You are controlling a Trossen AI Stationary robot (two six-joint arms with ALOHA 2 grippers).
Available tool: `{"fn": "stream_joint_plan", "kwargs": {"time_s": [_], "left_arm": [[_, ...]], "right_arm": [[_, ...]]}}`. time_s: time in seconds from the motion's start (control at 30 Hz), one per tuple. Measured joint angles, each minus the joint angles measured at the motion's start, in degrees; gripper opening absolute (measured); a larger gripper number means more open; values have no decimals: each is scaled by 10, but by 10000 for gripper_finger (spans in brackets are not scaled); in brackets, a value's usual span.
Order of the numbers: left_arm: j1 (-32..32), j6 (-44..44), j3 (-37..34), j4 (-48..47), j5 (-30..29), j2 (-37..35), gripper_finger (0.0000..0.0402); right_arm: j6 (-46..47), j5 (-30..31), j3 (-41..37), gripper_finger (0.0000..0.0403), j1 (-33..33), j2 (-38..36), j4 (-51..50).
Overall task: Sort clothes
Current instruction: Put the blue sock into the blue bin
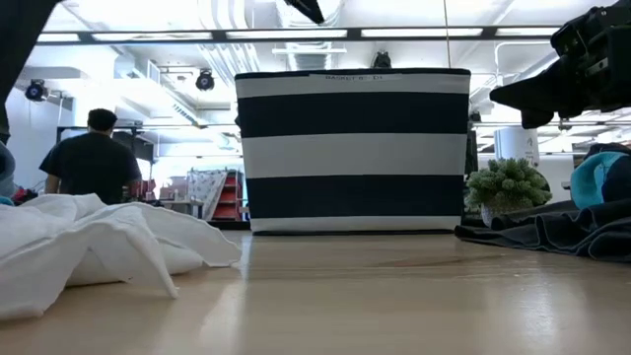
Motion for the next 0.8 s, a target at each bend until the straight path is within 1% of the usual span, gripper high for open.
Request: {"fn": "stream_joint_plan", "kwargs": {"time_s": [0.1, 0.23, 0.37, 0.47, 0.53, 0.67, 0.8], "left_arm": [[-31, -31, 0, -22, -3, -5, 237], [-58, -62, 0, -45, -8, -6, 233], [-67, -66, -11, -41, -21, -7, 229], [-67, -56, -39, -18, -22, -8, 224], [-67, -46, -68, 9, -18, -12, 221], [-68, -26, -152, 79, 14, -30, 214], [-70, -12, -279, 201, 43, -73, 209]], "right_arm": [[0, 0, 0, 0, 0, 0, 0], [0, 0, 0, 0, 0, 0, 0], [0, 0, 0, 0, 0, 0, 0], [0, 0, 0, 0, 0, 0, 0], [0, 0, 0, 0, 0, 0, 0], [0, 0, 0, 0, 0, 0, 0], [0, 0, 0, 0, 0, 0, 0]]}}
